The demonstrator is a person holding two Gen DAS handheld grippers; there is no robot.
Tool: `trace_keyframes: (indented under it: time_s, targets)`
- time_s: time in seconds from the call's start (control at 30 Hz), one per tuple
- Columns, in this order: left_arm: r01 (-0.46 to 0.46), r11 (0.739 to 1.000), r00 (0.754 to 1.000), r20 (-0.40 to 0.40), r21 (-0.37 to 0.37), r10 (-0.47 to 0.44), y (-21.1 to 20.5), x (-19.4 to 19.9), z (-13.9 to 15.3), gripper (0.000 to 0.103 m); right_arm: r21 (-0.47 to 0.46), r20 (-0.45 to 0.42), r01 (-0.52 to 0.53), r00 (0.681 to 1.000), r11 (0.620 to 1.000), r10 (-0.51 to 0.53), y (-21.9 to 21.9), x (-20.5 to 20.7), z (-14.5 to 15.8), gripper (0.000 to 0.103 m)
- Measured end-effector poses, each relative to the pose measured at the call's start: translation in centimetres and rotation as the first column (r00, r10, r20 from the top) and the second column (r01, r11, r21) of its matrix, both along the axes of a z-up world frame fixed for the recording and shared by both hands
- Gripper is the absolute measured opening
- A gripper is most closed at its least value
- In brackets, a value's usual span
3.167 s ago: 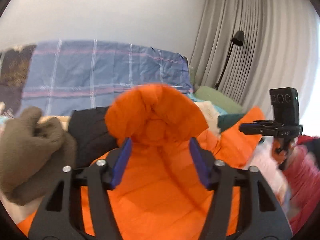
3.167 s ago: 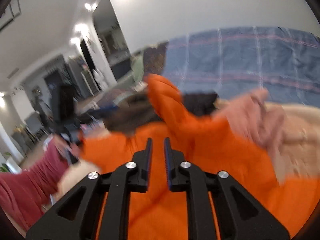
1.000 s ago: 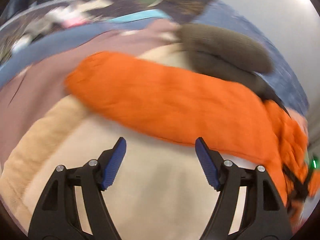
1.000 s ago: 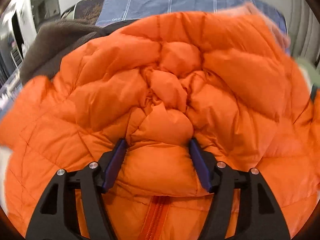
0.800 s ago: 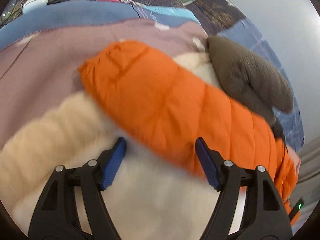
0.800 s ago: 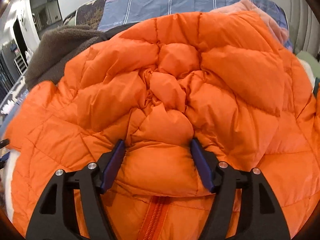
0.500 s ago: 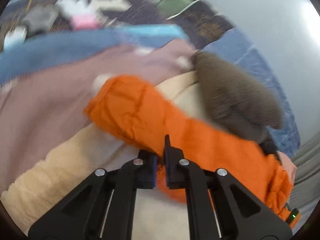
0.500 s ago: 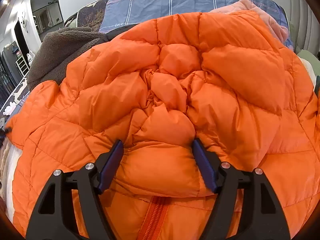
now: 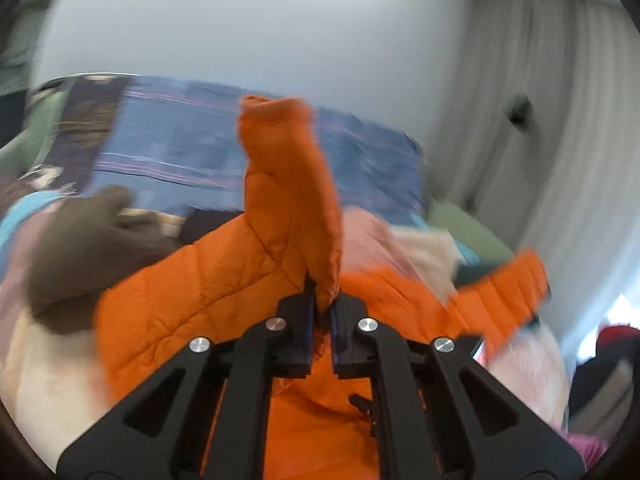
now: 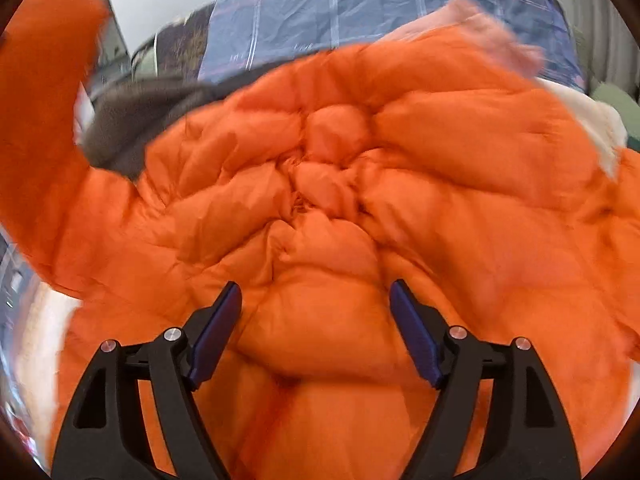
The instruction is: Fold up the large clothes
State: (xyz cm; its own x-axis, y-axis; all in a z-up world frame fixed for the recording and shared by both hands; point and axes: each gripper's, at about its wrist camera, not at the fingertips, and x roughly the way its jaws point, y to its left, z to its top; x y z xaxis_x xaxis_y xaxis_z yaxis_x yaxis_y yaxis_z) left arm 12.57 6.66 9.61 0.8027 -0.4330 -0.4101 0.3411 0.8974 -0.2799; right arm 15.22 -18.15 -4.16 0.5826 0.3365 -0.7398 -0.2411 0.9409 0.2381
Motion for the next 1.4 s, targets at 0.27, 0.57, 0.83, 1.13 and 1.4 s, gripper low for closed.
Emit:
trace_keyframes:
  time_s: [0.27, 0.57, 0.83, 1.13, 1.4]
  targets:
    - [0.182, 0.972, 0.961, -0.237, 0.148, -0.144, -10.0, 3.3, -9.7, 0.064, 0.05, -0.064, 0.147, 0.988, 0.988, -0.144, -10.0, -3.3, 1.6, 0.081]
    - [-0.001, 0.97, 0.984, -0.175, 0.244, 0.045, -1.1, -0.1, -9.1, 0.071, 0.047, 0.029, 0.089, 0.995, 0.995, -0.091, -8.3, -0.2, 3.6, 0.081]
    - [-0.24, 0.942, 0.94, -0.185, 0.234, 0.286, 7.7, -1.6, -9.7, 0.073, -0.068, 0.037, 0.091, 0.995, 0.994, -0.089, -4.7, 4.2, 2.2, 0.002]
    - [-0.275, 0.94, 0.936, -0.166, 0.201, 0.31, 10.0, -1.7, -9.3, 0.073, -0.103, 0.143, 0.287, 0.952, 0.952, -0.272, -12.9, 0.0, 5.9, 0.007]
    - [-0.177, 0.965, 0.952, -0.215, 0.195, 0.218, 6.1, 0.5, -10.1, 0.033, 0.018, 0.133, 0.147, 0.98, 0.989, -0.148, -11.6, -1.3, 4.6, 0.047]
